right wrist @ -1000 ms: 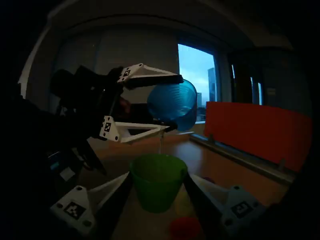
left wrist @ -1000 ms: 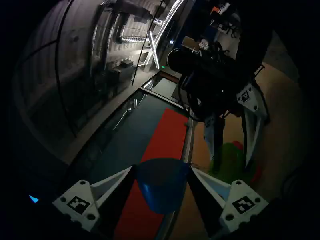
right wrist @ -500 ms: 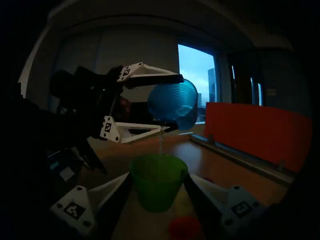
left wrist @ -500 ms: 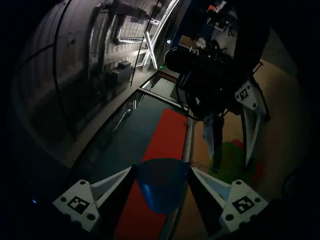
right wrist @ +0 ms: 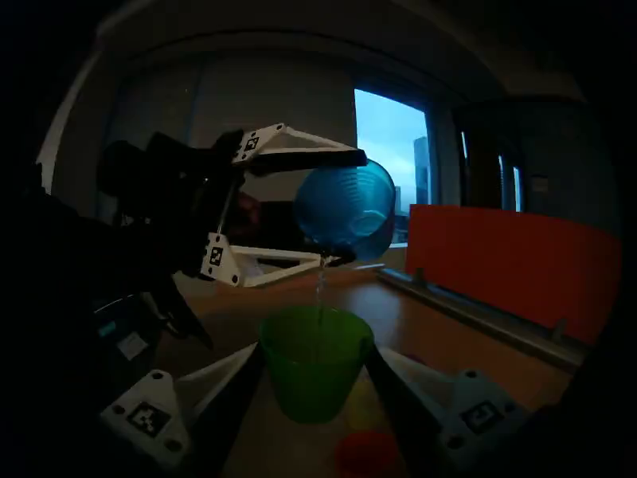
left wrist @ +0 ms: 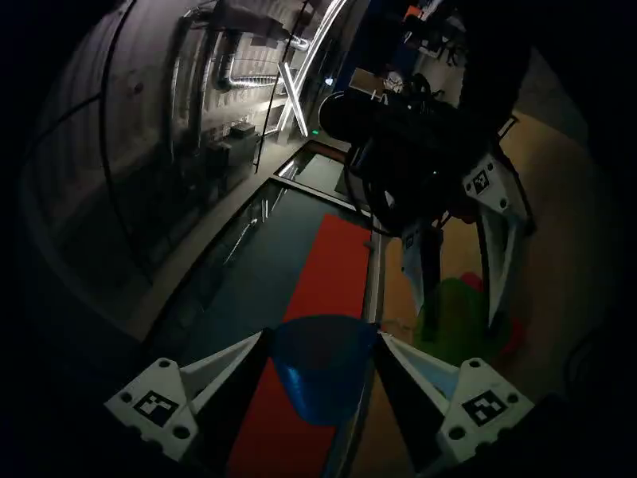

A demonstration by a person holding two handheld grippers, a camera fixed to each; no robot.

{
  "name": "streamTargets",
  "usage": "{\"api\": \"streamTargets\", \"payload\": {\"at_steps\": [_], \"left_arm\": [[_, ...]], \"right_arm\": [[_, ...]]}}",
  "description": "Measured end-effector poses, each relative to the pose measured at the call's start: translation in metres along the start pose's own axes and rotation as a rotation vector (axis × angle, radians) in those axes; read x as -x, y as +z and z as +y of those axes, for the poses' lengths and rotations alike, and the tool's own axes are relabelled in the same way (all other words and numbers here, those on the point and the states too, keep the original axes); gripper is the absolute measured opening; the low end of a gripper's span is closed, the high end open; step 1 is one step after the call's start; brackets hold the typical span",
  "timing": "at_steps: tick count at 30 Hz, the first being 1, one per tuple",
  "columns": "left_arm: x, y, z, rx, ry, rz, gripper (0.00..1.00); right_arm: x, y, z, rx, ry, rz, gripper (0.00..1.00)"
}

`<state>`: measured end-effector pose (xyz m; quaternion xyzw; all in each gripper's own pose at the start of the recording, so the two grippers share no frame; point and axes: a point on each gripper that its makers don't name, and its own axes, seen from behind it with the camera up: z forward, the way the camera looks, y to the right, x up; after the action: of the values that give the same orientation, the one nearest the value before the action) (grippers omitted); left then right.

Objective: Pour water

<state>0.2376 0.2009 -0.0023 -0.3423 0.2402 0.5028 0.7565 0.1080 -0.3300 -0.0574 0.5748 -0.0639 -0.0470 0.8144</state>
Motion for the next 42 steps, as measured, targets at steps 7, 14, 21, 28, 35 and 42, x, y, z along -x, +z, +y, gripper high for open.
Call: {"api": "streamTargets", "payload": {"at_steps": [7,14,21,28,35,42], "left_arm": [[-0.0016,0.0008,0.0002,-0.001,0.008,0.002,0.88],[-0.0018,0.0013,0.0039,-0.002,0.018,0.0,0.88],[-0.0034,0.0004,0.0032,0.0,0.038,-0.004,0.88],[-0.0048,-0.0007,0.0019,-0.003,0.049,-0.004,0.88],[-0.006,-0.0024,0.001,-0.001,0.063,-0.006,0.88],[-0.0076,-0.0025,-0.0002,-0.001,0.079,-0.007,0.88]], "right_arm": [[0.0002,-0.0002,0.0006,0.0,0.001,0.001,0.93],[-0.0003,-0.0005,0.0012,0.001,0.0,0.002,0.93],[-0.0001,-0.0005,0.0006,0.002,-0.002,0.002,0.93],[-0.0006,-0.0009,0.0006,0.003,-0.003,0.005,0.93],[-0.0006,-0.0005,-0.0002,0.003,-0.006,0.004,0.93],[-0.0012,-0.0007,0.0004,0.004,-0.007,0.004,0.93]]}}
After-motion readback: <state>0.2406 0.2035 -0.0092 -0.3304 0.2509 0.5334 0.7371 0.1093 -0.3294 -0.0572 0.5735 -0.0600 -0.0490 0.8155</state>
